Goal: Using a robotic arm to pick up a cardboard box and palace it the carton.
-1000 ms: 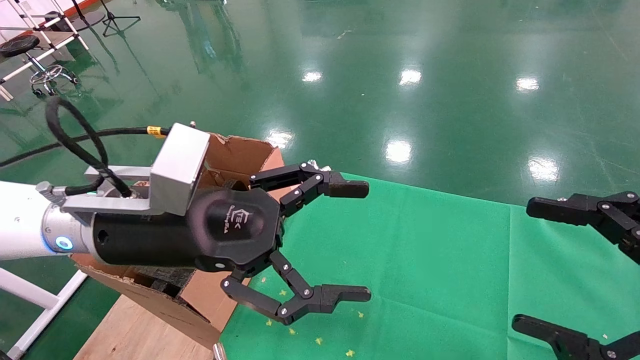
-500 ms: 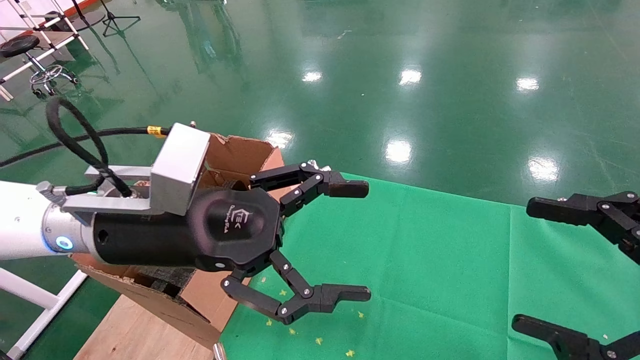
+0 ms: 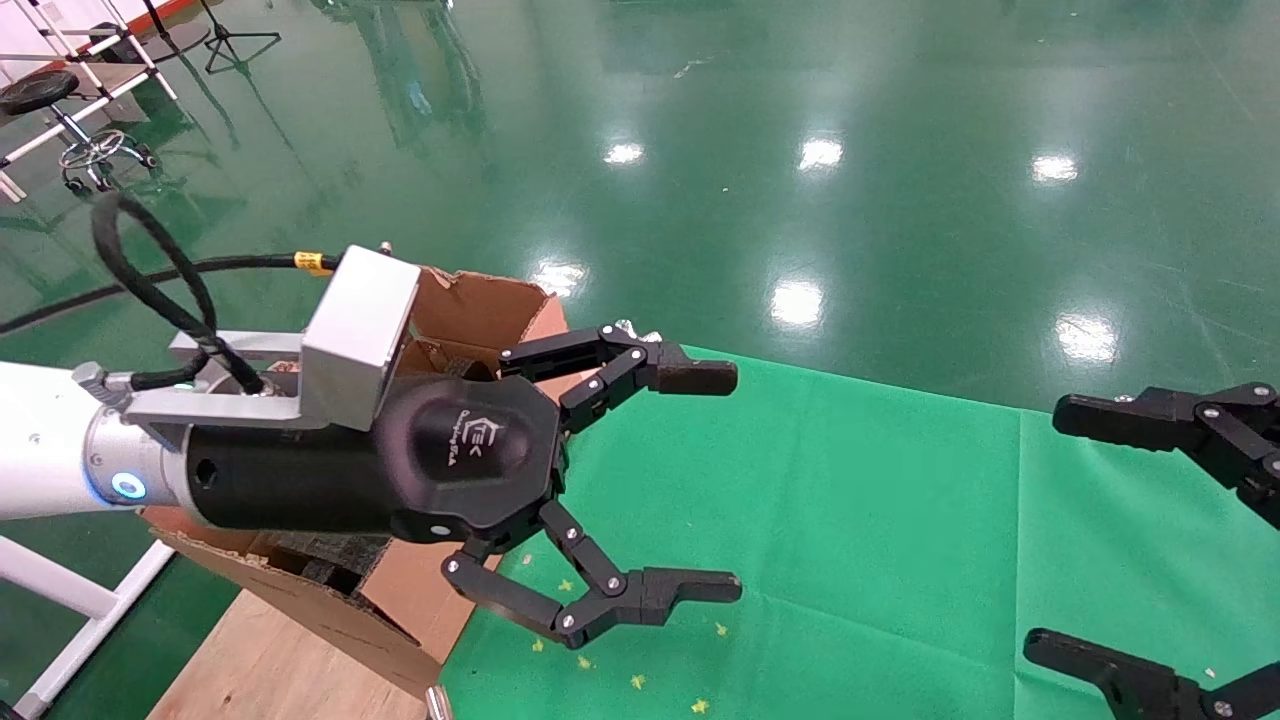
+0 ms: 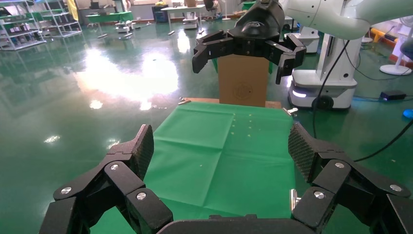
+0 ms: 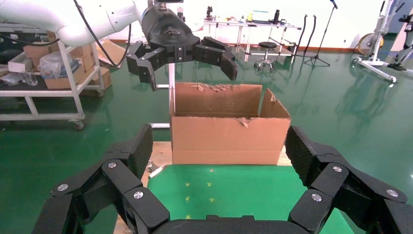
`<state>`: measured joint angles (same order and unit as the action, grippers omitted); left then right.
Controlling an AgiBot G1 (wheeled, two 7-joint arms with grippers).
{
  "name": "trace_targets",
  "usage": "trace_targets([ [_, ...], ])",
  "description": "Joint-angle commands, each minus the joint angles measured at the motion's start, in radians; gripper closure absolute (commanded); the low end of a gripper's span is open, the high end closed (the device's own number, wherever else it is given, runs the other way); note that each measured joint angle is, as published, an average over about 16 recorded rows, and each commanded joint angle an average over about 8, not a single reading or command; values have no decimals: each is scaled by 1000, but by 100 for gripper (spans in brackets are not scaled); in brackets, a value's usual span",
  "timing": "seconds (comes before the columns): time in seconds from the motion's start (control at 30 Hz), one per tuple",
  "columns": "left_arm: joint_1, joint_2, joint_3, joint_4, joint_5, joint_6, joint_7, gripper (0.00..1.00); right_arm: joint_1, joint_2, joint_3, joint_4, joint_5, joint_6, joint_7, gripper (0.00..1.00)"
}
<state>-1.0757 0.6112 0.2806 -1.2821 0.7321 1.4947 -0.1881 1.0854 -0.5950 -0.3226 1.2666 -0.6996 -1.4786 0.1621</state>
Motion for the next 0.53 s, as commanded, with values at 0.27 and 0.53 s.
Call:
trace_targets([
  [0.27,0,0,0,0,0,0,0,0,0,0,0,0,0,0,0,0],
  [0.53,0,0,0,0,0,0,0,0,0,0,0,0,0,0,0,0],
])
